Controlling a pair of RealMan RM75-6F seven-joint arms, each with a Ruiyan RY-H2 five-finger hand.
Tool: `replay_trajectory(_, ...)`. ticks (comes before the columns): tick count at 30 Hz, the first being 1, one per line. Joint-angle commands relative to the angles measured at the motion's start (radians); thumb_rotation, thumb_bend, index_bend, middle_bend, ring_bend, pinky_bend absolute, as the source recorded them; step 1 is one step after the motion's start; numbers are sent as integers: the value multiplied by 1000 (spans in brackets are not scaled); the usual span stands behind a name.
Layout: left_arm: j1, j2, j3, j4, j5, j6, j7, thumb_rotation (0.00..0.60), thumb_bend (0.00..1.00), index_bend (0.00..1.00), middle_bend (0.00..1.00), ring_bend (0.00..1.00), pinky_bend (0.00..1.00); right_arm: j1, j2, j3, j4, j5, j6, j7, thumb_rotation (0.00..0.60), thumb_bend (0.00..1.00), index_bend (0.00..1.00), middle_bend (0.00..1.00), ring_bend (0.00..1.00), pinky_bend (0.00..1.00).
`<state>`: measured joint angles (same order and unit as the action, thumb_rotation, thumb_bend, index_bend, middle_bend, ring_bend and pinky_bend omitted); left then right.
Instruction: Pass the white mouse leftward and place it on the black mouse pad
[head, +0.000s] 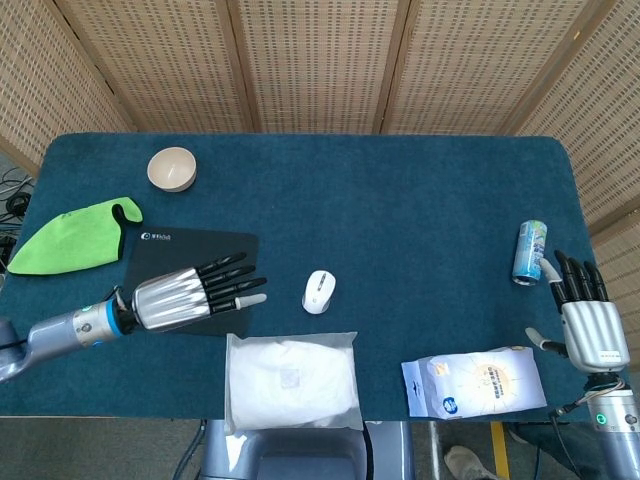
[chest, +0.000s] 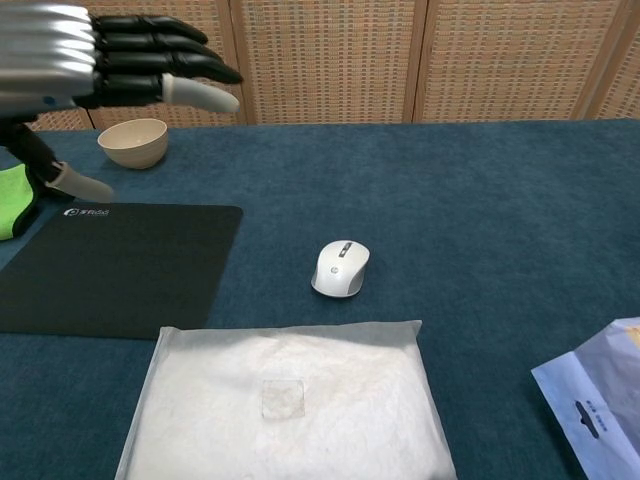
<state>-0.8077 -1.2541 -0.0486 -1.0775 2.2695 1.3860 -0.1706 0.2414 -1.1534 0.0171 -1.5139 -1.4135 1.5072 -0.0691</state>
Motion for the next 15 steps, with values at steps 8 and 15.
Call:
replay_trajectory(8, -218, -246, 75, 352, 83, -43, -2, 600, 167, 0, 0, 0, 0, -15, 22, 32, 6, 10, -21, 56, 600, 0, 0, 0, 0, 0)
replay_trajectory(15, -339, -459, 131, 602, 53, -106, -80, 600, 157, 0, 0, 0, 5, -30, 44, 57, 2, 22, -31, 96, 600, 0, 0, 0, 0, 0)
